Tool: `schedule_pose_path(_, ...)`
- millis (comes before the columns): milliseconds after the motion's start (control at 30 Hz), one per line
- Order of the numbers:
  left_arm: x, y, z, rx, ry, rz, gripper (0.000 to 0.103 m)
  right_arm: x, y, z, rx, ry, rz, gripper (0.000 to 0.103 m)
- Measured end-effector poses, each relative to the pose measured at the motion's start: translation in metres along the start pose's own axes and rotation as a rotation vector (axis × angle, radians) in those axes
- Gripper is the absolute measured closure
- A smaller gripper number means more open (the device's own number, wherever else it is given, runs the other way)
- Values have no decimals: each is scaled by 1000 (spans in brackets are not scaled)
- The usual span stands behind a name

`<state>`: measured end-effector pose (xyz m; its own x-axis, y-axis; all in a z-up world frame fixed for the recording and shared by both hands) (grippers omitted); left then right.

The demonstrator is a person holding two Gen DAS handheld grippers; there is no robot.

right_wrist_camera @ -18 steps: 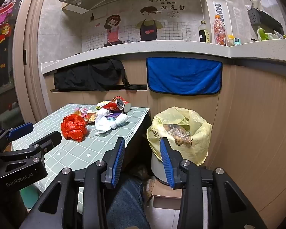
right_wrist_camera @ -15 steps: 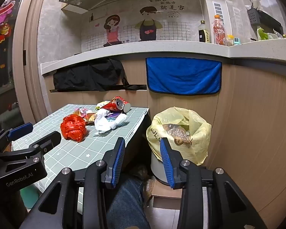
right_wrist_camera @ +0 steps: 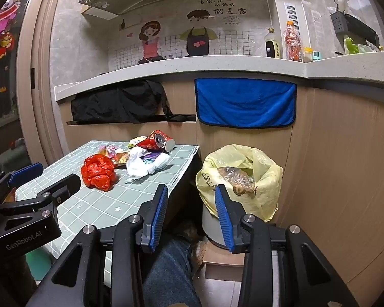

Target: Collect trash

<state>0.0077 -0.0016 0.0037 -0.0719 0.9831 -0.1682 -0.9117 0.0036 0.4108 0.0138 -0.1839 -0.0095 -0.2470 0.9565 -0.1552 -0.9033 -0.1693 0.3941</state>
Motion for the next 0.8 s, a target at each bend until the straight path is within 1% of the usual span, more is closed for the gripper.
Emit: schedule_pose_path(800,-2,3,-1,-11,-4,3,19,0,0,-1,0,-3,3,67)
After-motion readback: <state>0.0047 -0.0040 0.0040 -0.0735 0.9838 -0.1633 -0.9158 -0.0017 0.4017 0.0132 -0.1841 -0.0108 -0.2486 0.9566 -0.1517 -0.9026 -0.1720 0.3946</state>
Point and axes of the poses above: each gripper's, at about its wrist camera, not at the fingertips, and y roughly against the way its jaws point, x to its left, z to its top, the point moved 1 cm from there along -y, roughly the way its jaws point, and after that the axes turned 12 degrees about y, right-handed, at the moved point
